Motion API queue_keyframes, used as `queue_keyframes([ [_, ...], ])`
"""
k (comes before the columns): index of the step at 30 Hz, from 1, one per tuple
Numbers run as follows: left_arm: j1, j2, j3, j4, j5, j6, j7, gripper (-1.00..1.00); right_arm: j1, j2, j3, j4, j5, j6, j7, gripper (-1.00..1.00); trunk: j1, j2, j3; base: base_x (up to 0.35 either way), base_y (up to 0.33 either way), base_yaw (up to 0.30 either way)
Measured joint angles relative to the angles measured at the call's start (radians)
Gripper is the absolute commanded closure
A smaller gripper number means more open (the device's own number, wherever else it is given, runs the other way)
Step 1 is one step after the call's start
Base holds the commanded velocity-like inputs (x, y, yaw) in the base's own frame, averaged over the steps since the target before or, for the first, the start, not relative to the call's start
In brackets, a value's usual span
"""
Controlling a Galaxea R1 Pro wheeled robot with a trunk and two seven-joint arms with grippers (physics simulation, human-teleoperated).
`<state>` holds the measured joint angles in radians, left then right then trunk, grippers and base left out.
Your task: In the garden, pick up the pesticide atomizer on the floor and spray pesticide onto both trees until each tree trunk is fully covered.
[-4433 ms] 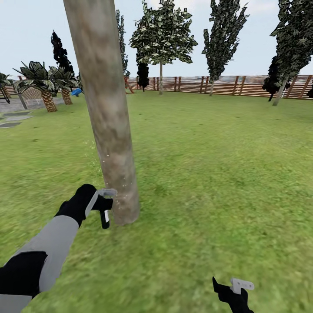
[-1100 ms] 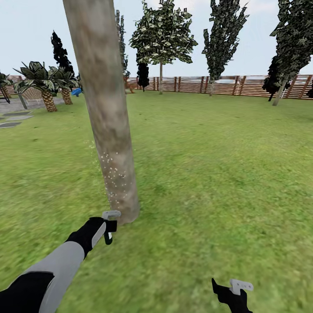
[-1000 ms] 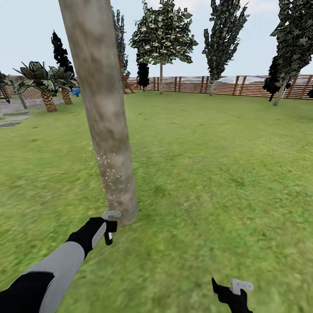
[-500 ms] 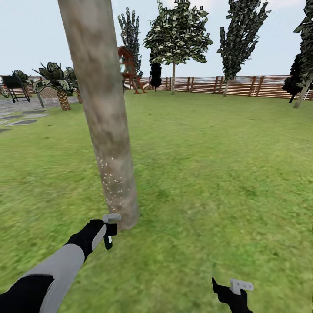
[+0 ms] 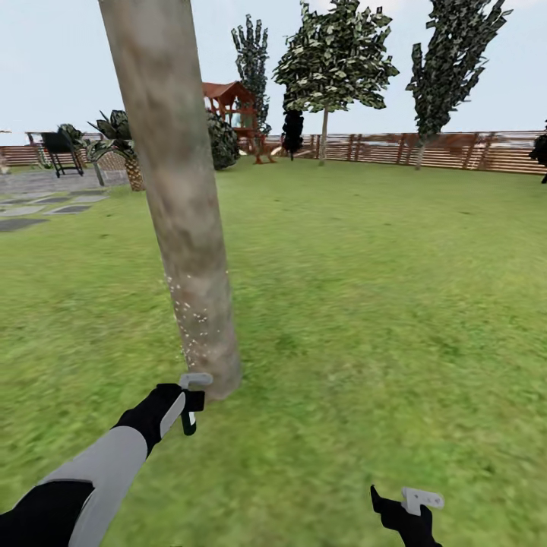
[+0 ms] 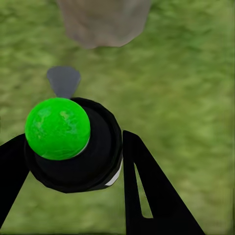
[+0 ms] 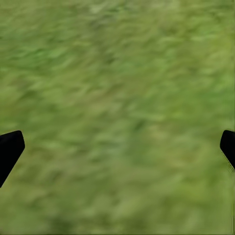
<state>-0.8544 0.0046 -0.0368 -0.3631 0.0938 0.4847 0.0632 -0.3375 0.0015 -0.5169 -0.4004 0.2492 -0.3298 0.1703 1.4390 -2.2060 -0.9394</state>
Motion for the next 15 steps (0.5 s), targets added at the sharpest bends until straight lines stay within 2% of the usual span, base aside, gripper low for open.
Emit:
queue_keyframes([
  [10,0.000,0.000,0.000,0.000,0.000,0.000,0.000,1.00,0.000,0.000,0.000,0.000,0.000,0.000,0.000,-1.00,0.000,0.000,0.000,0.000,-0.278,0.011],
  [15,0.000,0.000,0.000,0.000,0.000,0.000,0.000,1.00,0.000,0.000,0.000,0.002,0.000,0.000,0.000,-1.00,0.000,0.000,0.000,0.000,-0.278,0.192],
])
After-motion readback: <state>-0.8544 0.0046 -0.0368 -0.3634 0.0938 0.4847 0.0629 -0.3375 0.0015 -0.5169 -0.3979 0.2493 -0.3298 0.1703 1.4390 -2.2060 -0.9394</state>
